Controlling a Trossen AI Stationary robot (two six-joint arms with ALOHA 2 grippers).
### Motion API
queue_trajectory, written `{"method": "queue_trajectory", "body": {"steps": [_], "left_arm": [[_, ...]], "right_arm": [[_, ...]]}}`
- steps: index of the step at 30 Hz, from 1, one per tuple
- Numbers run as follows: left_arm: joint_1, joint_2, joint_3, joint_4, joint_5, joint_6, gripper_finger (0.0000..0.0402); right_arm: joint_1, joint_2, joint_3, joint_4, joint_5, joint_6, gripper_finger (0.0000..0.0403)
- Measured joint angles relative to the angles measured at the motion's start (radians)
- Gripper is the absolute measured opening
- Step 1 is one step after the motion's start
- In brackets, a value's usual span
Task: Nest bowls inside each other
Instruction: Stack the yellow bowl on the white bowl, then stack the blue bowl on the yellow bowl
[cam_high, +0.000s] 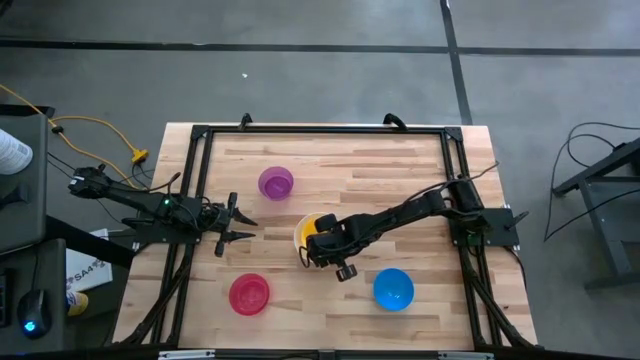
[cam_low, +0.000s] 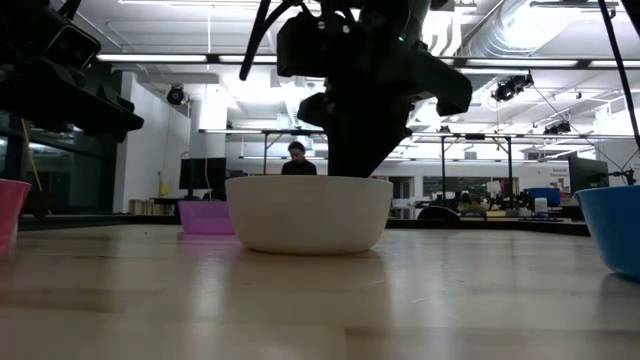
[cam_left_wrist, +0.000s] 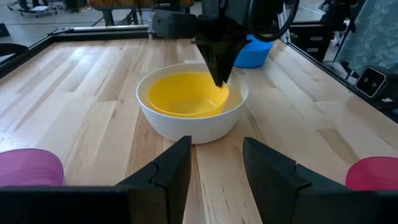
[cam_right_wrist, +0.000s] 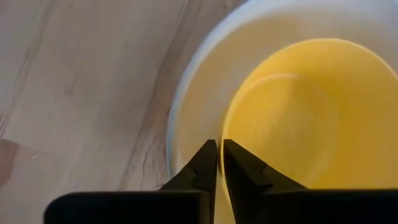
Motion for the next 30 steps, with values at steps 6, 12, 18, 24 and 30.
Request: {"method": "queue_trajectory", "body": {"steps": [6,12,18,24,30], "left_arm": [[0.000,0.000,0.000,0.000,0.000,0.000,0.0145],[0.000,0.000,0.000,0.000,0.000,0.000,0.0145],[0.000,0.000,0.000,0.000,0.000,0.000,0.0145],[0.000,0.000,0.000,0.000,0.000,0.000,0.0145],[0.000,0.000,0.000,0.000,0.000,0.000,0.0145]], "right_arm": [[0.000,0.000,0.000,0.014,0.000,0.000,0.0050],[0.000,0.000,0.000,0.015,0.005,-0.007,0.0075],[-0.003,0.000,0.000,0.019,0.012,-0.011,0.0092],[-0.004,-0.002,0.069,-0.046,0.033,-0.032,0.0100],[-0.004,-0.002,0.116,-0.113,0.044,-0.035,0.0102]]}}
